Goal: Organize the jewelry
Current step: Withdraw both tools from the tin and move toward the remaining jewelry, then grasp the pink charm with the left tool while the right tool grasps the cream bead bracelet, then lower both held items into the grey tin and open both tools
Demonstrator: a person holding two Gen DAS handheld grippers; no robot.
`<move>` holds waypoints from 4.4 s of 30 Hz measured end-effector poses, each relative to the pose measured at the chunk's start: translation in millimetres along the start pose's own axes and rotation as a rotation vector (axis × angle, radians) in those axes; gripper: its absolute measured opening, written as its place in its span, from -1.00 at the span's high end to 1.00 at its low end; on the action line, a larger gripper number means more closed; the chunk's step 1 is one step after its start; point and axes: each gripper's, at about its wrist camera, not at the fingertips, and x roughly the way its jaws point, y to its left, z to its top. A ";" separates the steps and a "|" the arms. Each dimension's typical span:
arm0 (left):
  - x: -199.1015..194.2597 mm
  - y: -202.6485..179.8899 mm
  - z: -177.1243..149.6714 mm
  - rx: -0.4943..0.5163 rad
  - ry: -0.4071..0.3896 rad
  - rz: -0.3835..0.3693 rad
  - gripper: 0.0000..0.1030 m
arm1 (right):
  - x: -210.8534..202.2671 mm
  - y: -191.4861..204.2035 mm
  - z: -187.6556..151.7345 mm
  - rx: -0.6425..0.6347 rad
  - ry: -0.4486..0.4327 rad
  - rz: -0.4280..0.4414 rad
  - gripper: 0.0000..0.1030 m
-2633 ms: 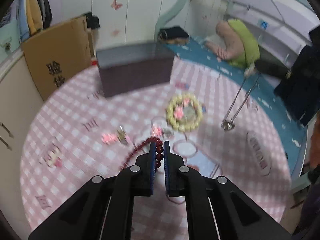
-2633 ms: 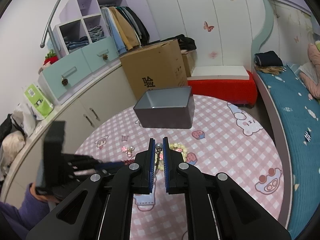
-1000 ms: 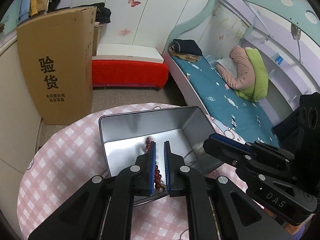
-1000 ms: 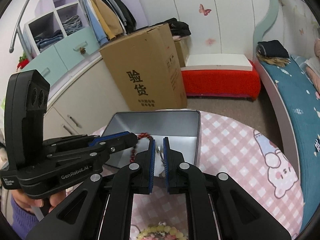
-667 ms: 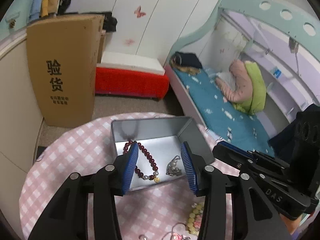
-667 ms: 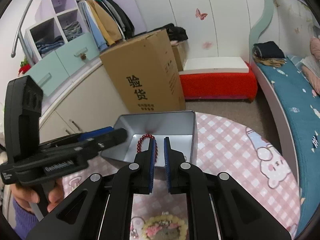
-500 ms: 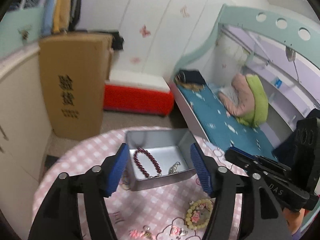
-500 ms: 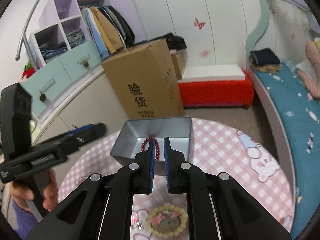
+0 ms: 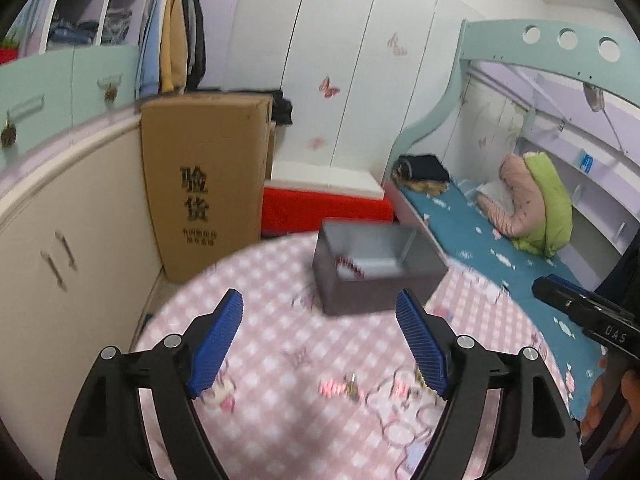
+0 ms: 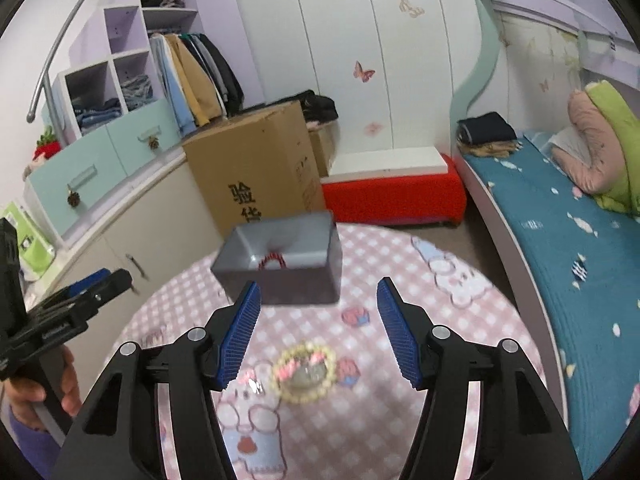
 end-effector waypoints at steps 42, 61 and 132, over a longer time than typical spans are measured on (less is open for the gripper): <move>88.4 -2.0 -55.7 0.165 0.286 0.068 -0.17 | 60.1 3.4 -70.6 0.029 0.241 0.057 -0.23; 85.1 19.6 -36.0 0.004 0.286 -0.038 0.20 | 59.5 0.6 -76.9 0.036 0.259 0.077 -0.24; 37.1 -25.0 36.7 0.021 0.139 -0.428 0.79 | 30.9 24.3 16.7 -0.104 0.056 0.059 0.81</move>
